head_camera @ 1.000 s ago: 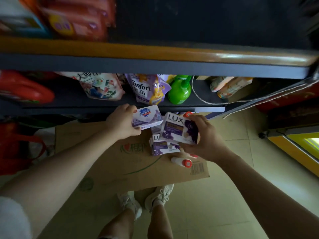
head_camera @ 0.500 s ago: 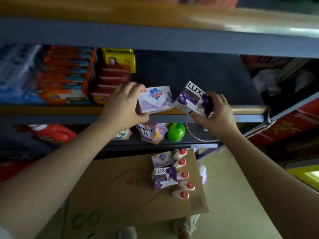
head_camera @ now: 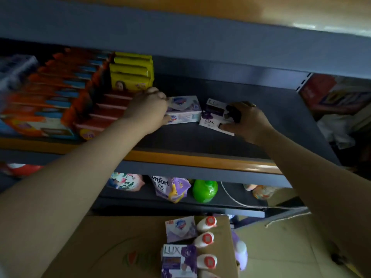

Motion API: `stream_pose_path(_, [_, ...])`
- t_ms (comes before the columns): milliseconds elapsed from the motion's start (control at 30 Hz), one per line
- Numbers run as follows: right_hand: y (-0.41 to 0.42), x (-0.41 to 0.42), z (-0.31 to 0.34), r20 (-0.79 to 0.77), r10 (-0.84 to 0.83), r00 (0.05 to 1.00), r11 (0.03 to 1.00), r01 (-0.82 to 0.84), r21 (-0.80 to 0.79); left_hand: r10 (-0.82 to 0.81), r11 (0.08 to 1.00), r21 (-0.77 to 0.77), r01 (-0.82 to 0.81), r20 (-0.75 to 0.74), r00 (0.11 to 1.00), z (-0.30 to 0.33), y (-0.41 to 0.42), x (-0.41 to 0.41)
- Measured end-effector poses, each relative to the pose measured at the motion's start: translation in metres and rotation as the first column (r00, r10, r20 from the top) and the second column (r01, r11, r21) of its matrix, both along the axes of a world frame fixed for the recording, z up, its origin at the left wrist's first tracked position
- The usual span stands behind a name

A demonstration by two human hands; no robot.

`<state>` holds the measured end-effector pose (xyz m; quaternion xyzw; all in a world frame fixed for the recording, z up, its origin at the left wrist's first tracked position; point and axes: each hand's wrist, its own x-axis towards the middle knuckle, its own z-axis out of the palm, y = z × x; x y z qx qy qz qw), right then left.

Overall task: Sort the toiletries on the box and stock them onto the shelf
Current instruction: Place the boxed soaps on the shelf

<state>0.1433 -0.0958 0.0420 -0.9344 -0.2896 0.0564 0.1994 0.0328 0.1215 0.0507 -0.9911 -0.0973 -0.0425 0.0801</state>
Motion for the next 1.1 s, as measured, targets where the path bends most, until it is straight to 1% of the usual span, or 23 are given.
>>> stream_pose_path(67, [0.011,0.011,-0.007,0.055,0.023,0.998,0.997,-0.027,0.07,0.006,0.994,0.107,-0.01,0.033,0.999,-0.005,0.004,0.013])
stream_pose_path(200, [0.043,0.031,-0.018,0.165,-0.037,0.986,0.988,0.011,0.155,0.104,0.987,0.114,-0.11,0.052,0.993,-0.008,0.011,0.038])
stream_pose_path(300, [0.064,0.046,-0.019,0.229,-0.074,0.971,0.993,0.05,0.11,0.145,0.965,0.207,-0.159,0.081,0.986,-0.008,0.014,0.056])
stream_pose_path(367, [0.076,0.058,-0.022,0.243,-0.077,0.967,0.994,0.055,0.098,0.121,0.955,0.259,-0.143,0.099,0.988,-0.006,0.012,0.064])
stream_pose_path(433, [0.085,0.067,-0.026,0.231,-0.072,0.97,0.991,0.044,0.127,0.094,0.967,0.229,-0.115,0.101,0.99,-0.006,0.008,0.068])
stream_pose_path(500, [0.088,0.072,-0.027,0.191,-0.066,0.979,0.98,0.028,0.195,0.078,0.989,0.12,-0.088,0.087,0.993,-0.012,0.006,0.068])
stream_pose_path(567, [0.086,0.075,-0.025,0.162,-0.044,0.986,0.974,0.006,0.227,0.071,0.997,0.008,-0.072,0.069,0.995,-0.017,0.005,0.065])
stream_pose_path(633, [0.081,0.075,-0.024,0.138,0.03,0.99,0.981,-0.056,0.185,0.086,0.993,-0.08,-0.083,0.039,0.996,-0.018,0.011,0.063])
stream_pose_path(700, [0.076,0.071,-0.023,0.113,0.097,0.989,0.985,-0.112,0.135,0.12,0.986,-0.115,-0.121,-0.018,0.993,-0.015,0.015,0.063])
stream_pose_path(733, [0.073,0.068,-0.023,0.107,0.09,0.99,0.987,-0.103,0.124,0.133,0.983,-0.119,-0.138,-0.046,0.99,-0.014,0.014,0.064])
stream_pose_path(800, [0.067,0.06,-0.023,0.134,0.012,0.991,0.993,-0.028,0.117,0.147,0.984,-0.089,-0.154,-0.075,0.986,-0.012,0.005,0.063])
stream_pose_path(867, [0.065,0.054,-0.025,0.137,0.004,0.991,0.995,-0.018,0.099,0.134,0.99,0.041,-0.131,-0.061,0.989,-0.013,-0.001,0.06])
stream_pose_path(933, [0.067,0.051,-0.028,0.082,0.069,0.994,0.997,-0.073,0.038,0.161,0.971,0.191,-0.144,-0.077,0.984,-0.013,0.005,0.053])
stream_pose_path(967, [0.07,0.05,-0.028,0.039,0.09,0.995,0.996,-0.091,0.019,0.198,0.961,0.219,-0.172,-0.102,0.975,-0.013,0.01,0.049])
stream_pose_path(1000, [0.072,0.049,-0.029,-0.008,0.097,0.995,0.995,-0.097,0.007,0.215,0.958,0.218,-0.186,-0.118,0.969,-0.013,0.016,0.043])
stream_pose_path(1033, [0.075,0.046,-0.03,-0.039,0.1,0.994,0.995,-0.1,0.002,0.192,0.966,0.201,-0.165,-0.124,0.974,-0.013,0.02,0.038])
stream_pose_path(1100, [0.076,0.04,-0.031,-0.032,0.079,0.996,0.997,-0.079,0.008,0.064,0.987,0.153,-0.05,-0.091,0.994,-0.01,0.019,0.023])
